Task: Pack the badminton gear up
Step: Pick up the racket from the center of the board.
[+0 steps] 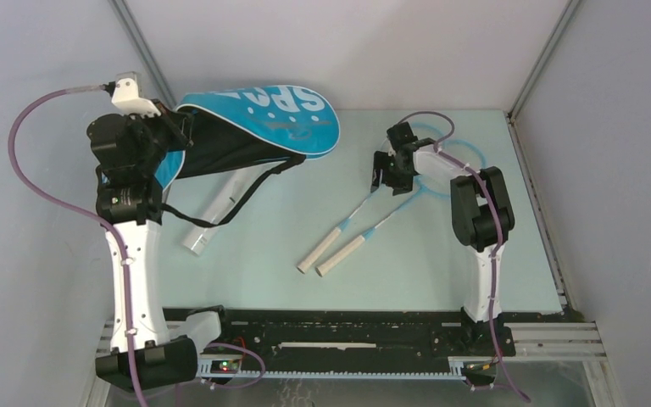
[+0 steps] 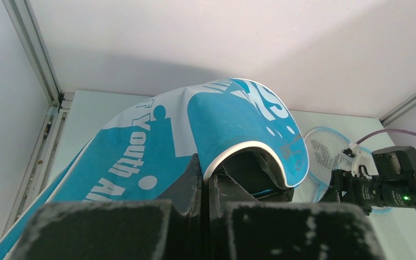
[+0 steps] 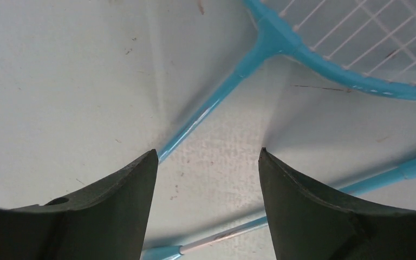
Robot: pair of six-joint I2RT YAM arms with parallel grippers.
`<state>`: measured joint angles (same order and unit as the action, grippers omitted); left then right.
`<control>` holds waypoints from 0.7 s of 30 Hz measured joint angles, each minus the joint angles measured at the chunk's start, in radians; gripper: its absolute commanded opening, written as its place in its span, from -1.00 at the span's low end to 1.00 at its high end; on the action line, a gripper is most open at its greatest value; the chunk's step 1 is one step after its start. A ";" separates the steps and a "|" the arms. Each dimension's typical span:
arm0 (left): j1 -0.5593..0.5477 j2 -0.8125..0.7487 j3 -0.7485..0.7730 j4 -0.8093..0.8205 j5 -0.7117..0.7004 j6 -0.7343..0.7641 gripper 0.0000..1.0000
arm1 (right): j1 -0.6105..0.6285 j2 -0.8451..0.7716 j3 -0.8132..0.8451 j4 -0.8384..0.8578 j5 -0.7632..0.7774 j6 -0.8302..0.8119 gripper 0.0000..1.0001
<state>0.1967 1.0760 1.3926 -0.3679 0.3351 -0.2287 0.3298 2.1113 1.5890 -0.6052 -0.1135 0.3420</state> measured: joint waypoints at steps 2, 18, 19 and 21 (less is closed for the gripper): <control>0.000 -0.006 -0.011 0.001 -0.003 0.000 -0.99 | 0.011 0.001 0.000 0.008 0.000 0.026 0.54; 0.000 -0.010 -0.023 0.010 0.010 -0.001 -0.99 | 0.035 0.097 0.129 -0.004 0.100 0.105 0.30; 0.000 -0.010 -0.023 0.010 0.012 -0.001 -0.99 | 0.038 0.105 0.142 -0.009 0.113 0.101 0.26; 0.000 -0.010 -0.023 0.013 0.017 -0.001 -0.99 | 0.041 0.117 0.160 -0.014 0.138 0.089 0.16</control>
<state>0.1967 1.0657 1.3693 -0.3546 0.3519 -0.2295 0.3706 2.2284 1.7493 -0.6197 0.0246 0.4305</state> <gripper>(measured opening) 0.028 0.636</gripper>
